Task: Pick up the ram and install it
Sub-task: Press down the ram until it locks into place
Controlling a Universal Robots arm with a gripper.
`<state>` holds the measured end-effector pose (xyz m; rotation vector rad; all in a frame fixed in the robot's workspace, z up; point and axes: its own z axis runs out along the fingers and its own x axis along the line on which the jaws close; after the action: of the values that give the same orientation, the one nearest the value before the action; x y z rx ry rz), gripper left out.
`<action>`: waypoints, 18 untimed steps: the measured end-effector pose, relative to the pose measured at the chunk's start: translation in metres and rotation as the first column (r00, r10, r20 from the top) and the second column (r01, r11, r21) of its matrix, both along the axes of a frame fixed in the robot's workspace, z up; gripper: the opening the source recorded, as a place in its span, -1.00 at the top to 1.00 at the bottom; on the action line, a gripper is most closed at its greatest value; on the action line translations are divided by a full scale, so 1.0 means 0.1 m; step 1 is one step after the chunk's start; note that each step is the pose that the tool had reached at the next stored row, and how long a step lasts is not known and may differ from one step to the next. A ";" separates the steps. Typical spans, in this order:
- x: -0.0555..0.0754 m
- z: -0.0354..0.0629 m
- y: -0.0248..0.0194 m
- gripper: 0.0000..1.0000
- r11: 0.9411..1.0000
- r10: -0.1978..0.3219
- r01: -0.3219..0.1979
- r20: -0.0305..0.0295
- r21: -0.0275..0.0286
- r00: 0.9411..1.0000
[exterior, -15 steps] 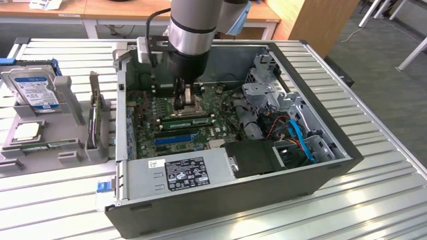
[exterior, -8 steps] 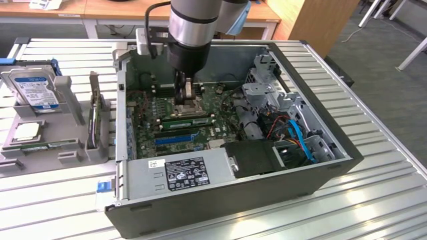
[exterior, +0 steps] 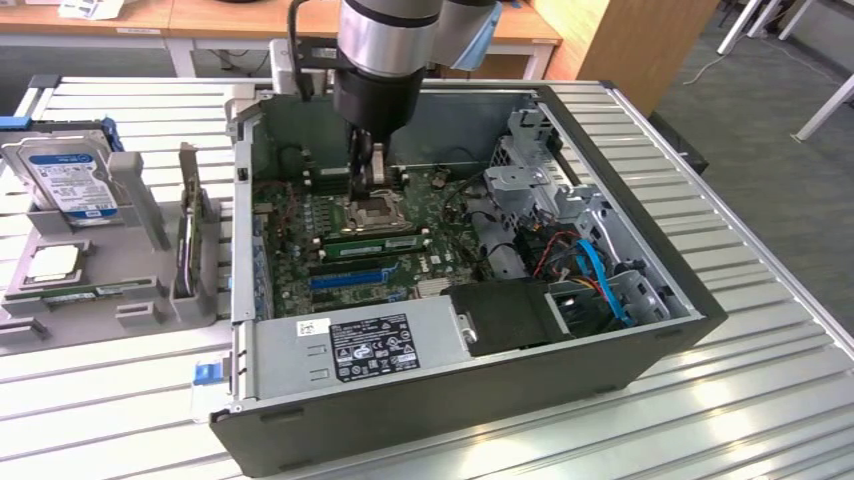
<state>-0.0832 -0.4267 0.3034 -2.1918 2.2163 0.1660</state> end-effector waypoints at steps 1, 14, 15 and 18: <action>0.00 0.019 0.000 0.80 1.000 0.000 0.000 0.000 0.000 1.000; 0.00 0.207 0.000 0.80 1.000 0.000 0.000 0.000 0.000 1.000; 0.00 0.219 0.000 0.80 1.000 0.000 0.000 0.000 0.000 1.000; 0.00 0.257 0.000 0.80 1.000 0.000 0.000 0.000 0.000 1.000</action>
<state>-0.0832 -0.4266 0.3291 -2.1918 2.2162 0.1659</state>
